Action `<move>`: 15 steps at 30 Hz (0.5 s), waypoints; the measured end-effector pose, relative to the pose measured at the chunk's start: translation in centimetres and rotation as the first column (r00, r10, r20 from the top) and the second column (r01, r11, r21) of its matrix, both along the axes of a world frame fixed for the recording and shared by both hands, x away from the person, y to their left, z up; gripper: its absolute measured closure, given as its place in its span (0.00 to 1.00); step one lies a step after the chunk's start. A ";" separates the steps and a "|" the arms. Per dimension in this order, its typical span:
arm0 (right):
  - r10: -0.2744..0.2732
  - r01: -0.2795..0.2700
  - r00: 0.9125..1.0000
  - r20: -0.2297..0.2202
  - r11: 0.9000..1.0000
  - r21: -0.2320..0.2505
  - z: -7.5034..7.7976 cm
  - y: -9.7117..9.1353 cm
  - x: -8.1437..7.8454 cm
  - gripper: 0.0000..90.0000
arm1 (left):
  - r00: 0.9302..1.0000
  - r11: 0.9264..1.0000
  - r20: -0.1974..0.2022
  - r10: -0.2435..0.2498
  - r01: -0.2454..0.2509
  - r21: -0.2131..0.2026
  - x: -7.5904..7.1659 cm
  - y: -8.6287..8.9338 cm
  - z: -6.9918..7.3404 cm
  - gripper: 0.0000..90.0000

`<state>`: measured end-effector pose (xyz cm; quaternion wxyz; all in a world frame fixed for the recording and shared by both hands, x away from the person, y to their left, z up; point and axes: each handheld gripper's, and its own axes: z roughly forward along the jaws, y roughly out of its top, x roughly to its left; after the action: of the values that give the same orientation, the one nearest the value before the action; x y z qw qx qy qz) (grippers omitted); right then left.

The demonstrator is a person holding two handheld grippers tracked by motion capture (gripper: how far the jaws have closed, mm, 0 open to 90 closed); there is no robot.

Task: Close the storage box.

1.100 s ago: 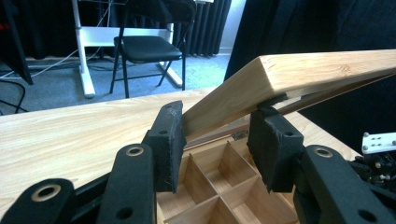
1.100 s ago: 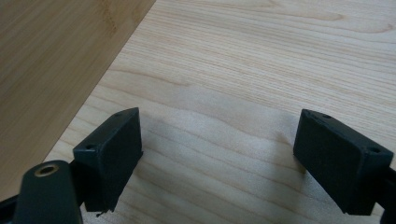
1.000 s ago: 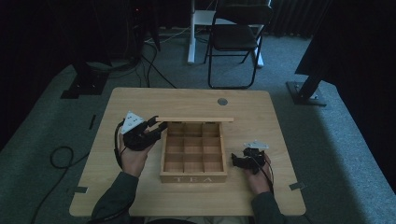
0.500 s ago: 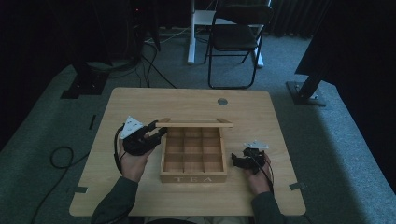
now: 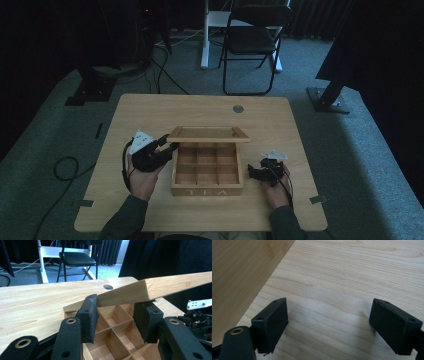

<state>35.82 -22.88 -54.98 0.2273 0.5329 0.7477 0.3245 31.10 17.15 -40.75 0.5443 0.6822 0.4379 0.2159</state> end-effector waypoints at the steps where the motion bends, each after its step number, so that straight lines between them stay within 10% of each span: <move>1: 0.000 0.000 1.000 0.000 1.000 0.000 0.0 0.0 0.0 0.17 | 1.000 1.000 0.002 0.001 -0.001 0.002 0.0 0.0 0.0 0.61; 15: 0.000 0.000 1.000 -0.001 1.000 0.000 0.0 0.0 0.0 0.17 | 1.000 1.000 -0.003 0.000 0.000 0.005 -0.6 0.0 -0.5 0.61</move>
<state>35.82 -22.88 -54.97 0.2271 0.5328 0.7479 0.3242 30.50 17.12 -41.30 0.5418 0.6840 0.4380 0.2162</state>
